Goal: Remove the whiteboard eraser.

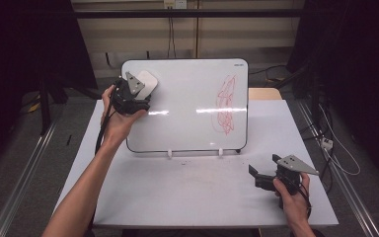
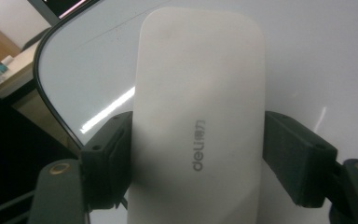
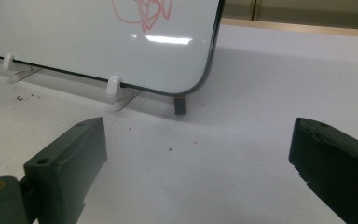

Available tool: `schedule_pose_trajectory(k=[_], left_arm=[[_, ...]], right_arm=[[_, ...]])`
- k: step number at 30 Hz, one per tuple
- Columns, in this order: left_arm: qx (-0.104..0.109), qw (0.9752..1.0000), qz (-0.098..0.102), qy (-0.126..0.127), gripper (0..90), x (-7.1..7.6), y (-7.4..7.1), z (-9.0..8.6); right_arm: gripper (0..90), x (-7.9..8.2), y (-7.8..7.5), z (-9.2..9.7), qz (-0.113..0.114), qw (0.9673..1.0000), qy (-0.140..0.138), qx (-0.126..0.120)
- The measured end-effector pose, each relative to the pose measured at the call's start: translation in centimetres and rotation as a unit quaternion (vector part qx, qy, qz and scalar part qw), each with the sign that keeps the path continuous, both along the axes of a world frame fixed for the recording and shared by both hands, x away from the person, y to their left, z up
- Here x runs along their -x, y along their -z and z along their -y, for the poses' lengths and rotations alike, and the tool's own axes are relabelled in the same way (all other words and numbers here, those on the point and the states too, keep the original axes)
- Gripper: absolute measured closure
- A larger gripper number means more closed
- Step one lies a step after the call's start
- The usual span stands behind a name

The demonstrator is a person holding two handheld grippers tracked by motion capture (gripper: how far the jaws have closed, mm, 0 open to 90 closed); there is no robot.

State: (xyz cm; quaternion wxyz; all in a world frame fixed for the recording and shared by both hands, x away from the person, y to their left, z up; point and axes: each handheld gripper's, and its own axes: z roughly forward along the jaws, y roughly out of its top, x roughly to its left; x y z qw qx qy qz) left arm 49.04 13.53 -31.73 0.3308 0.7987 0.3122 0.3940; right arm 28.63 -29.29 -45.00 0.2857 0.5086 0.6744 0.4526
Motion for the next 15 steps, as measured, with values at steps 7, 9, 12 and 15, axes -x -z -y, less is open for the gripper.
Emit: schedule_pose_trajectory(k=[7,9,12,15], left_arm=[[-0.007,1.0000,-0.004,0.002,28.8,-0.16,0.27,0.02],[-0.012,0.9999,0.003,0.005,29.2,-0.16,0.38,-0.08],[-0.009,1.0000,-0.001,0.004,29.9,-0.24,0.50,-0.35],[-0.016,0.9999,0.003,0.003,30.4,-0.08,0.55,-0.04]], right_arm=[[4.2,0.01,0.01,0.02,0.000,1.0000,0.001,0.000],[4.2,0.02,-0.01,-0.02,0.000,1.0000,0.000,0.000],[4.2,0.02,0.03,0.04,-0.004,0.9999,0.000,-0.012],[4.2,-0.01,0.06,0.12,-0.005,0.9999,0.002,-0.011]])
